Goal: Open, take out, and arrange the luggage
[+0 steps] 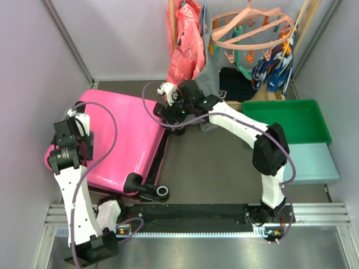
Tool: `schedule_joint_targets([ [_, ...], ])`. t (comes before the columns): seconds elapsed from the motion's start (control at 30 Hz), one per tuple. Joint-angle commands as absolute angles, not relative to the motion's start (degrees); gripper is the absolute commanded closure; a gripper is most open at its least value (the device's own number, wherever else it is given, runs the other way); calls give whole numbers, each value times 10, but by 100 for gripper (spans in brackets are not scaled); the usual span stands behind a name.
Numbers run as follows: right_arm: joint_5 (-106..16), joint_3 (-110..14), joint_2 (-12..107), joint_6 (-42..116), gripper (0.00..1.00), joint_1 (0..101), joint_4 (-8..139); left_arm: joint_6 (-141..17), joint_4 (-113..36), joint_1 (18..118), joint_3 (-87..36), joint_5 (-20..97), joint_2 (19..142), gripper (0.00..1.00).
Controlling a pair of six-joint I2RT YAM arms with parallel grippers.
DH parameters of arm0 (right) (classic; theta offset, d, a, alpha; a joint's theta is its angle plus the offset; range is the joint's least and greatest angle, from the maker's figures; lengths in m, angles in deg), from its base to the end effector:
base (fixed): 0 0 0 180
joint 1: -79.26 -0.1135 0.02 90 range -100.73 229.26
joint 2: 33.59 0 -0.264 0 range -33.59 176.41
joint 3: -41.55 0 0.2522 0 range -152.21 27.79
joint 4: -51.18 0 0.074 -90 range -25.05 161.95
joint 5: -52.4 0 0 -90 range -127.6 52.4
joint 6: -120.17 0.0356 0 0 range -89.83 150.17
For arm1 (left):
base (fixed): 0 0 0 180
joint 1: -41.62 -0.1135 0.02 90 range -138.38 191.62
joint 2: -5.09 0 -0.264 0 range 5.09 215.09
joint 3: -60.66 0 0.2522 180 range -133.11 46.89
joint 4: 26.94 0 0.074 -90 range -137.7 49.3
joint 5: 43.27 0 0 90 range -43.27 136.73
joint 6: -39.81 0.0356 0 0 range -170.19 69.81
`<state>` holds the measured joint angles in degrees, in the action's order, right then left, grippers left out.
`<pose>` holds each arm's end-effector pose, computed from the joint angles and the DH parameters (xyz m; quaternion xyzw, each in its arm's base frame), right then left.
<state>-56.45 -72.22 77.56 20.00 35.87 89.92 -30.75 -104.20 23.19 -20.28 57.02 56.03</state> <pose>0.3221 0.3204 0.3078 -0.4625 0.7517 0.2677 0.3866 0.1365 0.0522 0.3645 -0.0245 0.9277 0.1968 0.3162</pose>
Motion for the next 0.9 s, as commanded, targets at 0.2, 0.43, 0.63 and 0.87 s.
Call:
schedule_joint_targets([
  [0.2, -569, -779, 810, 209, 45, 356, 886, -147, -1106, 206, -129, 841, 455, 51],
  [0.43, -584, -770, 797, 223, 86, 356, 873, -118, -1039, 206, 79, 875, 394, 50],
  [0.63, -544, -736, 766, 229, 100, 356, 875, -185, -890, 207, 143, 803, 400, 43],
  [0.87, -485, -663, 708, 249, 100, 356, 862, -216, -724, 206, 165, 715, 477, 43],
])
